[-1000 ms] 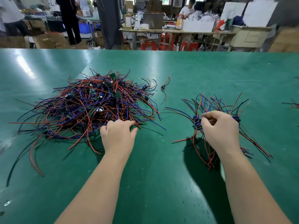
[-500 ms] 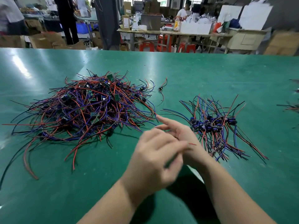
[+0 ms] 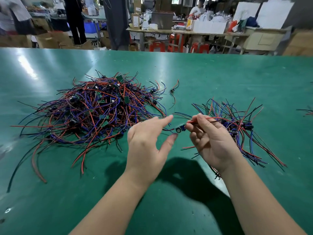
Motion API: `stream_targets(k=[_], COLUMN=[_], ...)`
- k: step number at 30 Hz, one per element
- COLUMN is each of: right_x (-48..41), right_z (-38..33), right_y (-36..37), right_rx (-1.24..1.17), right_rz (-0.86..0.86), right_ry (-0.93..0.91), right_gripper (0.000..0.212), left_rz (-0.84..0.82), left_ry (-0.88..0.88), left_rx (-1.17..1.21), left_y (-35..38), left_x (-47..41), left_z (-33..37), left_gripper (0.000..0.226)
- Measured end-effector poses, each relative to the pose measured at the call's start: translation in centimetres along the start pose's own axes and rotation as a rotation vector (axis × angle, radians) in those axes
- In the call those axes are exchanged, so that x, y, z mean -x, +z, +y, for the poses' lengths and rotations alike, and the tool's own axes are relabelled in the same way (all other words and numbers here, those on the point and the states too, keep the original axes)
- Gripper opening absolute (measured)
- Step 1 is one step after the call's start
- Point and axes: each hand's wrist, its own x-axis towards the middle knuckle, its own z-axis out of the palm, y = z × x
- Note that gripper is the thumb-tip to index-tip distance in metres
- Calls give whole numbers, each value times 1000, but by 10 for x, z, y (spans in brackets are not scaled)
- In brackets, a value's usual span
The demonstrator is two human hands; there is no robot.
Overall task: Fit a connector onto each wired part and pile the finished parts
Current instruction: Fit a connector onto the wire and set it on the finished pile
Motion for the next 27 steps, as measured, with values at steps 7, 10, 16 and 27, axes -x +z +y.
stream_targets(k=[7,10,16,27], right_x=[3,1,2,1], right_z=[2,1,-1,9], right_y=[3,1,-2,0], right_rx=[-30,1,96,377], right_rz=[-68,-73,-65,-35], right_ry=[25,-14,-15,-62], right_gripper=[10,9,12,12], left_rz=[-232,-423,-481,-419], left_ry=[-405,-691,-925,-1010], left_rx=[730,1074,1204,1055], left_y=[-2,-5,-12,-5], left_x=[1,-3,-10,-9], left_z=[19,24,21,15], left_gripper=[19,15,19,18])
